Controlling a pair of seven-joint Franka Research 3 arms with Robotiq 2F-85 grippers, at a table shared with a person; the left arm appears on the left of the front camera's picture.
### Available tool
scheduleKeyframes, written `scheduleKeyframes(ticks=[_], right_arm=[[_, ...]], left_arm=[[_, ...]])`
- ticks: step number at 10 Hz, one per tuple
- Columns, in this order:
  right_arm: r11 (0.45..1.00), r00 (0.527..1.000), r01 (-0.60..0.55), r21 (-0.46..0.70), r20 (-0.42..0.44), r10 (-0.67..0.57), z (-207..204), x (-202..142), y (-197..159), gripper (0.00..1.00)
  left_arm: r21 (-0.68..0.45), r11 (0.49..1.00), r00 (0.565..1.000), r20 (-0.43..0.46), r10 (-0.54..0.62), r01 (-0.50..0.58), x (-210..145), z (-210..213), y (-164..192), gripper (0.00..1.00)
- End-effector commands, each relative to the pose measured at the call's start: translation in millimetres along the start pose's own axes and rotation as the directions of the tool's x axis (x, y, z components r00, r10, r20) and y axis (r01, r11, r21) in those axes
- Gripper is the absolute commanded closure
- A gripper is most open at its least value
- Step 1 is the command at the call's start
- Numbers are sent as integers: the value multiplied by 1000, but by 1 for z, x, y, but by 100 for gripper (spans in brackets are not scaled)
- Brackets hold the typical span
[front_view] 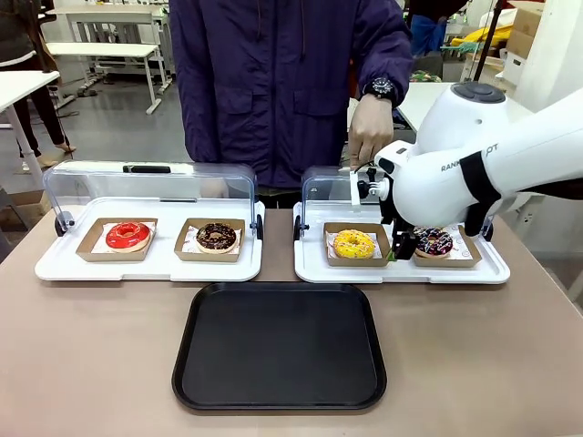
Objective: Move the third donut from the left to the tray.
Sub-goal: Pick up the Paper togo box containing the Donut indicated by the person and place it on the Handle tray.
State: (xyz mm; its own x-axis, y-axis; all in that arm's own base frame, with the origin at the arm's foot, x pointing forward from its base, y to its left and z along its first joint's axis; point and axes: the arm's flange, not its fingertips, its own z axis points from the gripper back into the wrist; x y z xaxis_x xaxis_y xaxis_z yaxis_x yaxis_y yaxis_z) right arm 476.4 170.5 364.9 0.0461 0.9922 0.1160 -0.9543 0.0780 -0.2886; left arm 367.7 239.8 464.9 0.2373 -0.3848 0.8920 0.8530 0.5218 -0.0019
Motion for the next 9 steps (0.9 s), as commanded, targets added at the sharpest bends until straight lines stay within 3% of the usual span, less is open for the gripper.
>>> scheduleKeyframes(ticks=[1,9], right_arm=[[999,1000,14,-30,-18,-15,-15,3,-9,0],[1000,999,-2,-4,-36,2,-50,-1,-22,0]], left_arm=[[-8,1000,1000,-3,-10,10,1,1,-1,0],[-8,1000,1000,-3,-10,10,1,1,-1,0]])
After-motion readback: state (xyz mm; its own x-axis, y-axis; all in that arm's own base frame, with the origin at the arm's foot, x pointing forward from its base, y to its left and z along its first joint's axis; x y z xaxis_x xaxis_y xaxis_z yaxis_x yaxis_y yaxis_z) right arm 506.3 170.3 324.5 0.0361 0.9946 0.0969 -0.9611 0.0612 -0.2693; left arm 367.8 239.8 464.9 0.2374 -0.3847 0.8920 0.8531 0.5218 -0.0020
